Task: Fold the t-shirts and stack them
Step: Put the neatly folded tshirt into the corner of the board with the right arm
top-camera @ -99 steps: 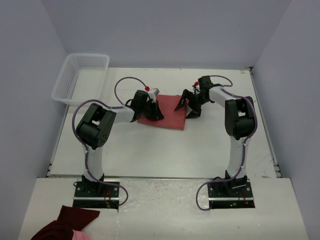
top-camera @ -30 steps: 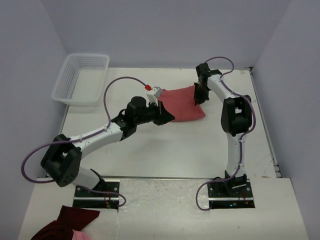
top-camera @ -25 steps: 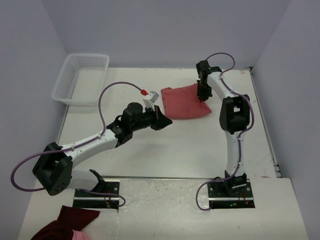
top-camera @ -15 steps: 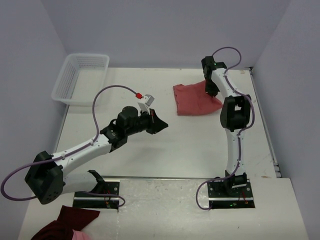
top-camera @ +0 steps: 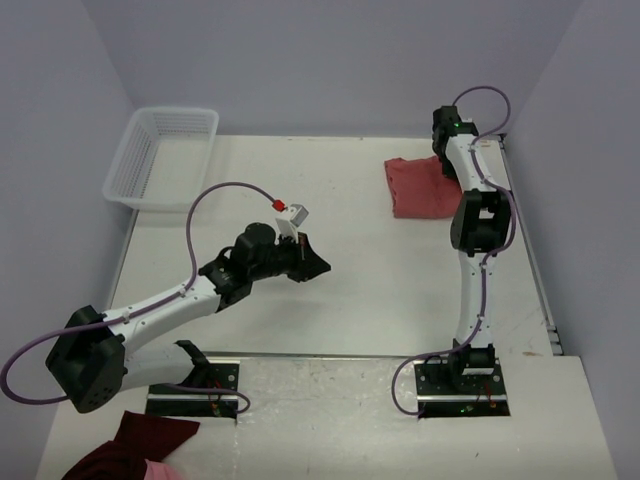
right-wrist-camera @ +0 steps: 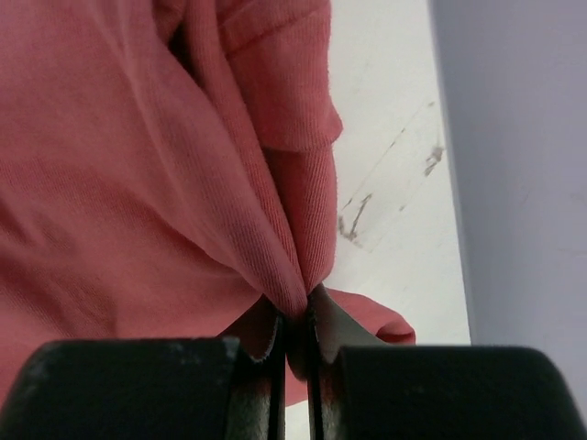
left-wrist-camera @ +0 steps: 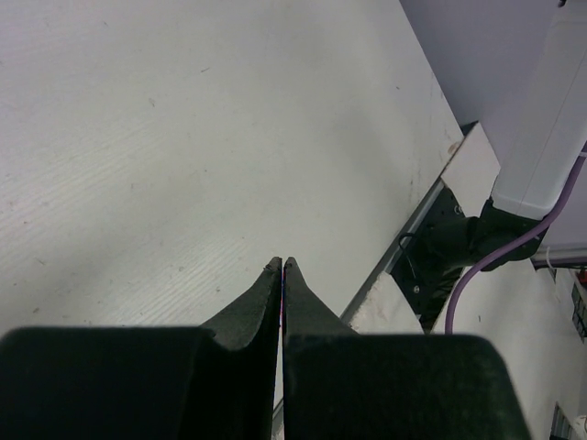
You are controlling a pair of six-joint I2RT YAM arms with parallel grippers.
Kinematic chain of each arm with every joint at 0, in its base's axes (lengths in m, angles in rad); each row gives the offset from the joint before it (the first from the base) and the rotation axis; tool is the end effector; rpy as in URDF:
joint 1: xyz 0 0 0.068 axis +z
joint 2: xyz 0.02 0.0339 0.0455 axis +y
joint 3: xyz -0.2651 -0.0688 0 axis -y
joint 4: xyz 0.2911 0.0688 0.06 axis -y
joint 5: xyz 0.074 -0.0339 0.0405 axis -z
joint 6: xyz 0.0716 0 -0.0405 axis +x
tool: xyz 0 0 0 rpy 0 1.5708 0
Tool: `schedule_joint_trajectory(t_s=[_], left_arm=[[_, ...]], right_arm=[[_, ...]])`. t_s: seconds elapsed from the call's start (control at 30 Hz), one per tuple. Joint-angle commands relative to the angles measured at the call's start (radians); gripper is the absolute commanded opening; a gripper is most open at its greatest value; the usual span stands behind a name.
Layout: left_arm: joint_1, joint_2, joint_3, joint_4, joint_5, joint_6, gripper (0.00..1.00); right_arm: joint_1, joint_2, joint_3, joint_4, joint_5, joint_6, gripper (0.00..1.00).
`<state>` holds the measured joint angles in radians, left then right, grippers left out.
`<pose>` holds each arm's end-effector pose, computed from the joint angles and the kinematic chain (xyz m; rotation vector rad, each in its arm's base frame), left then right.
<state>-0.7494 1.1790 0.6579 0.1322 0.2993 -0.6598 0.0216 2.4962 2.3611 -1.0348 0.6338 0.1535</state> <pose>0.2293 -0.2422 0.2116 0.3118 2.1259 -1.1746 0.5805 -0.0299 0.1720 0.3418 2.5650 -0.7977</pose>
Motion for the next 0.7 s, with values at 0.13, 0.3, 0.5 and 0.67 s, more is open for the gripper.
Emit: schedule_joint_trajectory(t_s=[0.13, 0.3, 0.5, 0.67], left_arm=[[-0.021, 0.002, -0.007, -0.003, 0.018, 0.046, 0.00], [-0.027, 0.010, -0.015, -0.005, 0.023, 0.048, 0.00], [-0.030, 0.014, -0.021, -0.009, 0.021, 0.049, 0.00], [-0.031, 0.027, -0.026, -0.008, 0.023, 0.048, 0.00]], right_arm=[[-0.017, 0.039, 0.096, 0.162, 0.145, -0.118, 0.00], [-0.051, 0.072, 0.138, 0.231, 0.179, -0.179, 0.00], [-0.057, 0.081, 0.148, 0.291, 0.216, -0.161, 0.00], [-0.061, 0.122, 0.202, 0.347, 0.237, -0.199, 0.00]])
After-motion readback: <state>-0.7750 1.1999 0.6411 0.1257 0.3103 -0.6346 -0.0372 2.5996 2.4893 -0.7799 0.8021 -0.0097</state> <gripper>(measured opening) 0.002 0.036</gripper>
